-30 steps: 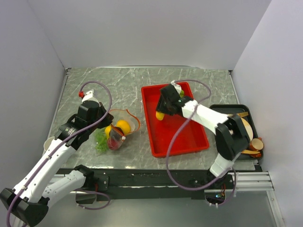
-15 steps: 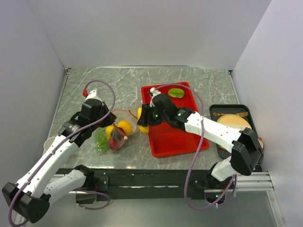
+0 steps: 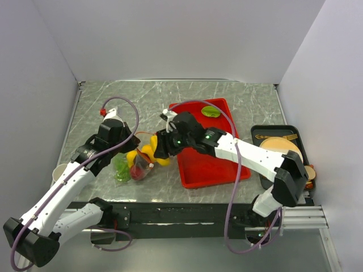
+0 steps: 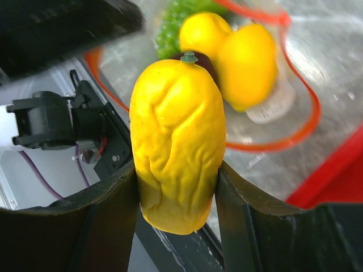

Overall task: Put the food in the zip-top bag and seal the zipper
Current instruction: Place the fake fruit in the zipper food storage bag.

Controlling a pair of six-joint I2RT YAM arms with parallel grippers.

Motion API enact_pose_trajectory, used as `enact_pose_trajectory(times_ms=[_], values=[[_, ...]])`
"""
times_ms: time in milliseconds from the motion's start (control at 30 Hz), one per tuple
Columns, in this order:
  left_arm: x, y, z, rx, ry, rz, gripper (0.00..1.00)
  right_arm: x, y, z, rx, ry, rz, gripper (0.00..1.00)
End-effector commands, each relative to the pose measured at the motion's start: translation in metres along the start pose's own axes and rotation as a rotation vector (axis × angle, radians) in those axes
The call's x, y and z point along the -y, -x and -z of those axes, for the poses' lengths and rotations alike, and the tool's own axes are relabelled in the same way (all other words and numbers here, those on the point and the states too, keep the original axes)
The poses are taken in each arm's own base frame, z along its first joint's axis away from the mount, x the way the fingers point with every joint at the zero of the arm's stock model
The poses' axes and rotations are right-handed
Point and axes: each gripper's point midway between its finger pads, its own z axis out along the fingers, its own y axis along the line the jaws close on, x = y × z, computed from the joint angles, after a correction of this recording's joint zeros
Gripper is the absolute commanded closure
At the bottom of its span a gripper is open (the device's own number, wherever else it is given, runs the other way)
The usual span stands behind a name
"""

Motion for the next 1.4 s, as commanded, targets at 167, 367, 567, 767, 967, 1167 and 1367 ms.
enact_pose_trajectory(times_ms=[167,367,567,767,967,1167,1367], values=[[0.009,0.008,0.009,0.025,-0.044,-0.002,0.99,0.002,0.005,-0.033,-0.072,-0.022,0.013,0.50],[0.012,0.010,0.012,0.030,-0.056,-0.004,0.99,0.004,0.002,-0.044,-0.112,-0.028,0.026,0.50],[0.015,0.004,0.010,0.003,-0.075,-0.004,0.99,-0.001,0.016,-0.043,-0.080,-0.023,0.058,0.49],[0.017,-0.001,0.008,-0.026,-0.090,-0.020,0.99,-0.007,0.029,-0.047,-0.063,-0.010,0.069,0.47],[0.020,0.003,0.011,-0.014,-0.099,-0.017,0.99,-0.008,0.022,-0.059,-0.097,0.016,0.049,0.46],[0.022,0.008,0.016,0.006,-0.107,-0.004,0.99,-0.011,0.021,-0.066,-0.089,0.041,0.015,0.45],[0.023,0.012,0.018,0.015,-0.102,0.008,0.99,-0.021,0.040,-0.071,0.021,0.048,-0.062,0.44]])
